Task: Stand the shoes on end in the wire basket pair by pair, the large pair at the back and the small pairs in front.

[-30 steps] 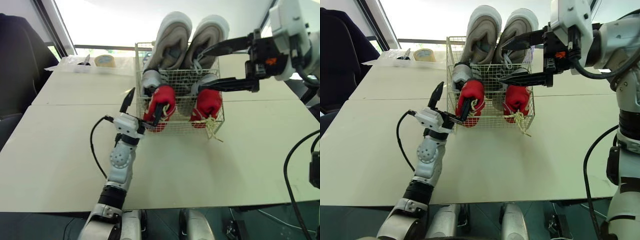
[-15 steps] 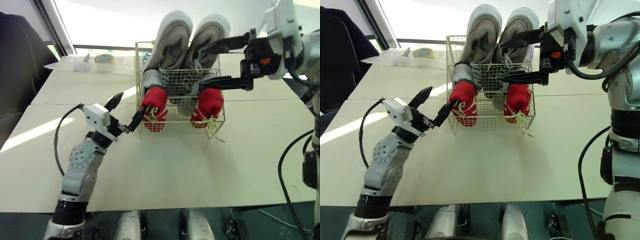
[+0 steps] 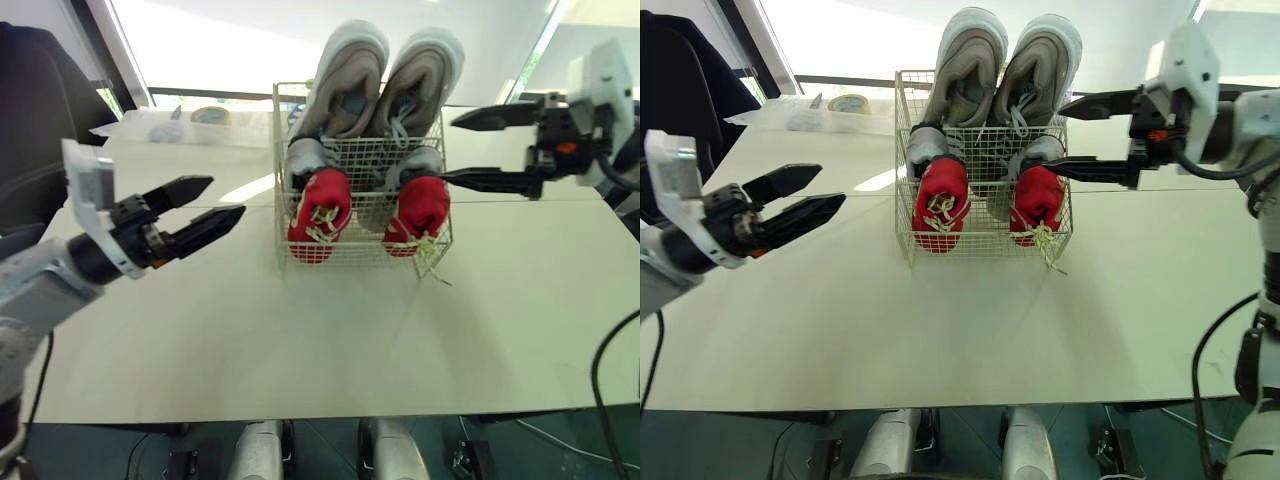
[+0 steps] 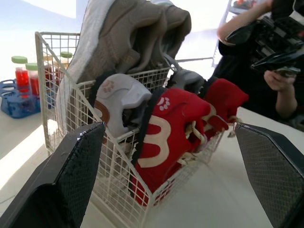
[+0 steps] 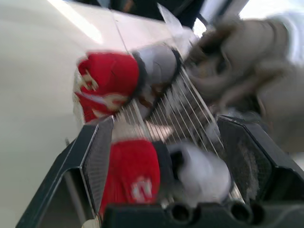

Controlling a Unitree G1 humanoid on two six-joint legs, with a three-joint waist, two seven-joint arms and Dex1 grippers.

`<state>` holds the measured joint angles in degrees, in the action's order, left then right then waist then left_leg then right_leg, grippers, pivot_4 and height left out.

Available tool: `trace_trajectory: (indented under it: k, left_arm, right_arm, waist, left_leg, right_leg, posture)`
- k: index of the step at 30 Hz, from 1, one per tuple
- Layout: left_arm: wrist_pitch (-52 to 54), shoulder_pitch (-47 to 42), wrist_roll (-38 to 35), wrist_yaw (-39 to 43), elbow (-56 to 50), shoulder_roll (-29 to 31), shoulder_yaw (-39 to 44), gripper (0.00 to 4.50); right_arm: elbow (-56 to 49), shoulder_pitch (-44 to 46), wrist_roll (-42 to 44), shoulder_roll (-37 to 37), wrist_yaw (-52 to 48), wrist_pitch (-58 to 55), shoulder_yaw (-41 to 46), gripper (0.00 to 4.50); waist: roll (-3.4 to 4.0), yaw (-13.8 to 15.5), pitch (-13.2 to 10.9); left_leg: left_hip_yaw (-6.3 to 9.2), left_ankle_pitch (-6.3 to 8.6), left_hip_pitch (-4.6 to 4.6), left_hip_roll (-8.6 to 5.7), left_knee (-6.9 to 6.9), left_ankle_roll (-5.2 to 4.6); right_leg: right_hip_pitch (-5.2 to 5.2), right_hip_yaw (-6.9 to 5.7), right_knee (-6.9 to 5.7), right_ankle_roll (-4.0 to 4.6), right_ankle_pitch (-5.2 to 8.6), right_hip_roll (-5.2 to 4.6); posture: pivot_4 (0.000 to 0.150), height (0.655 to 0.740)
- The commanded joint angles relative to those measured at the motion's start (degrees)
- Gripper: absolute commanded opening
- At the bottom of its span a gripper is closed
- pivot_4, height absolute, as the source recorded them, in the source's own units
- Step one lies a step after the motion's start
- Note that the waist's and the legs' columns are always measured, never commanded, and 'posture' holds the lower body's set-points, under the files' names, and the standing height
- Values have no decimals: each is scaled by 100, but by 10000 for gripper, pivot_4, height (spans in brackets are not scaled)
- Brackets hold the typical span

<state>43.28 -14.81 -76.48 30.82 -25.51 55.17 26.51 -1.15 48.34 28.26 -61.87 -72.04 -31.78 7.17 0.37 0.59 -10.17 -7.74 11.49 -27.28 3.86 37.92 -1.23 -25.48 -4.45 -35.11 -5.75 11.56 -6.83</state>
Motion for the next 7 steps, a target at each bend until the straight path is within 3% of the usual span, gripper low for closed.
trace_trajectory:
  k: [1, 7]
  left_arm:
    - [322, -206, -306, 425, 342, 410, 407, 44627]
    - [709, -144, 79, 1131, 668, 971, 441, 44627]
  right_arm:
    - [41, -206, -73, -327, 7, 122, 393, 37336]
    - [54, -645, -57, -480, 67, 122, 639, 37336]
  waist:
    - [0, -8, 0]
    - [0, -32, -1]
  left_leg:
    - [1, -1, 0, 0, -1, 1]
    - [-9, -7, -2, 1, -22, 13]
  right_leg:
    - [-3, 0, 0, 0, 0, 0]
    - [-41, 2, 4, 1, 0, -1]
  posture:
    - [1500, 7400]
    - [1500, 7400]
